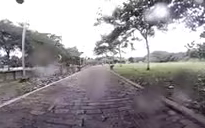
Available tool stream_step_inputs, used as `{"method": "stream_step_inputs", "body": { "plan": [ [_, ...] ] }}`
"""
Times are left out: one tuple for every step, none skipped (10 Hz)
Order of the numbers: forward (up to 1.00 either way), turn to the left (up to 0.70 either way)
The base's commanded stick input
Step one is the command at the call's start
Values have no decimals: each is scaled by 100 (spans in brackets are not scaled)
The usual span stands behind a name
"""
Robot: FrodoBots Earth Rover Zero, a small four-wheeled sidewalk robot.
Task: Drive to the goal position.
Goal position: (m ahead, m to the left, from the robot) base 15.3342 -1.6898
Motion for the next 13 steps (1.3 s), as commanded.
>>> {"method": "stream_step_inputs", "body": {
  "plan": [
    [70,0],
    [70,0],
    [70,0],
    [70,0],
    [70,0],
    [70,0],
    [70,0],
    [70,0],
    [70,0],
    [70,35],
    [70,35],
    [70,19],
    [70,0]
  ]
}}
